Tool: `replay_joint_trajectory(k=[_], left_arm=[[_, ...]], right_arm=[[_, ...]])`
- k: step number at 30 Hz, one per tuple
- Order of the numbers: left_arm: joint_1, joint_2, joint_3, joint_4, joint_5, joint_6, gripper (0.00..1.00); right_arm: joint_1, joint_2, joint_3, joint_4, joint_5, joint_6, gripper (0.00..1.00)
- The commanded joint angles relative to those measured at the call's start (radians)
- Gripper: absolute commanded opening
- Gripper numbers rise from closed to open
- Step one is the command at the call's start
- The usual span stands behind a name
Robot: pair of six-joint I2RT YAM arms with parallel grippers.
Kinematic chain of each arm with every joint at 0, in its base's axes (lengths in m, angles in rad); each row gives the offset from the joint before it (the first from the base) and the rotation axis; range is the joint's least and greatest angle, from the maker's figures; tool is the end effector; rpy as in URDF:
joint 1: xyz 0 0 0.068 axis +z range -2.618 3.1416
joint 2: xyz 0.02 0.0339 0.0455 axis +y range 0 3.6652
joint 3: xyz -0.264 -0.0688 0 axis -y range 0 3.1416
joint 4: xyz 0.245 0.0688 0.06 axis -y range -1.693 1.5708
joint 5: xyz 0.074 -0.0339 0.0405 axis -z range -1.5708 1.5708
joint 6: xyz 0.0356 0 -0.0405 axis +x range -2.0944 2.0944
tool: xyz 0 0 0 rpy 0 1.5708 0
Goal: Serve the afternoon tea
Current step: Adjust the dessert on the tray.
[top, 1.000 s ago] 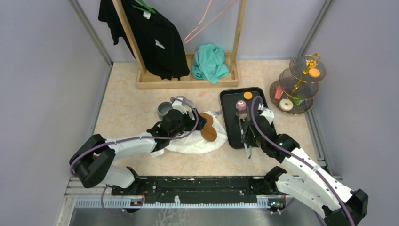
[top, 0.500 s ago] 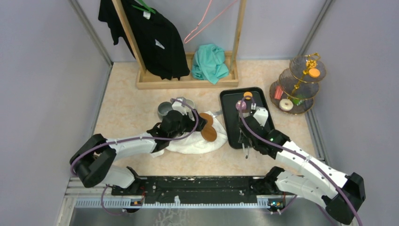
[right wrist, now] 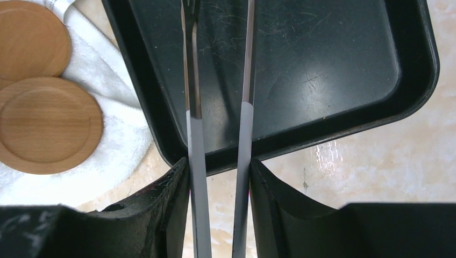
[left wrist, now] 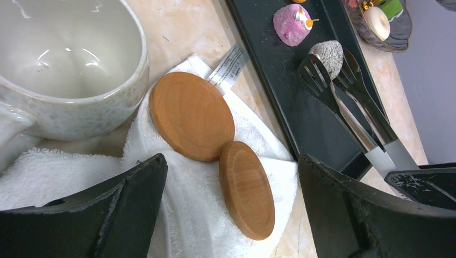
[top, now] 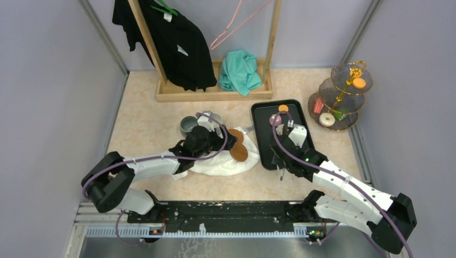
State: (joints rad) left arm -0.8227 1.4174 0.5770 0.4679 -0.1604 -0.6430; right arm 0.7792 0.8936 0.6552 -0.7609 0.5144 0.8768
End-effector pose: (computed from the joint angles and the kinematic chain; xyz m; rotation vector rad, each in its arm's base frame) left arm 0.2011 -0.2083 0.1922 0.0710 2.0261 -0.8039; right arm 0.1287 0.1025 0.2314 0.3007 2.3754 0.0919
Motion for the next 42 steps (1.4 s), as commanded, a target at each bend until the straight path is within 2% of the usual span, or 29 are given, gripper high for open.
replay_joint_trajectory(k=[1, 5, 10, 13, 16, 20, 29, 38, 42], left_arm=[[-0.003, 0.007, -0.002, 0.030, 0.022, -0.003, 0.96], [-0.003, 0.003, -0.004, 0.032, 0.021, -0.001, 0.96], [-0.003, -0.014, -0.015, 0.032, 0.008, 0.002, 0.96], [-0.003, -0.021, -0.016, 0.030, 0.004, 0.003, 0.96], [-0.003, -0.019, -0.012, 0.027, 0.008, 0.004, 0.96], [-0.003, -0.027, -0.001, 0.010, 0.006, 0.007, 0.96], [-0.002, -0.049, 0.007, -0.018, -0.010, 0.017, 0.96], [-0.002, -0.053, 0.002, -0.025, -0.011, 0.021, 0.96], [-0.003, -0.048, 0.000, -0.022, -0.011, 0.022, 0.96]], right_arm=[[0.014, -0.002, -0.009, 0.060, 0.042, 0.022, 0.41], [0.014, 0.000, -0.012, 0.081, 0.074, 0.012, 0.38], [0.016, -0.015, -0.018, 0.082, 0.090, 0.027, 0.20], [0.033, -0.058, -0.024, 0.088, 0.093, 0.046, 0.17], [0.047, -0.117, -0.032, 0.105, 0.073, 0.068, 0.16], [0.048, -0.222, -0.069, 0.185, -0.038, 0.113, 0.16], [0.048, -0.429, -0.240, 0.361, -0.190, 0.339, 0.18], [0.048, -0.545, -0.351, 0.332, -0.111, 0.507, 0.26], [0.048, -0.596, -0.396, 0.318, -0.100, 0.564, 0.34]])
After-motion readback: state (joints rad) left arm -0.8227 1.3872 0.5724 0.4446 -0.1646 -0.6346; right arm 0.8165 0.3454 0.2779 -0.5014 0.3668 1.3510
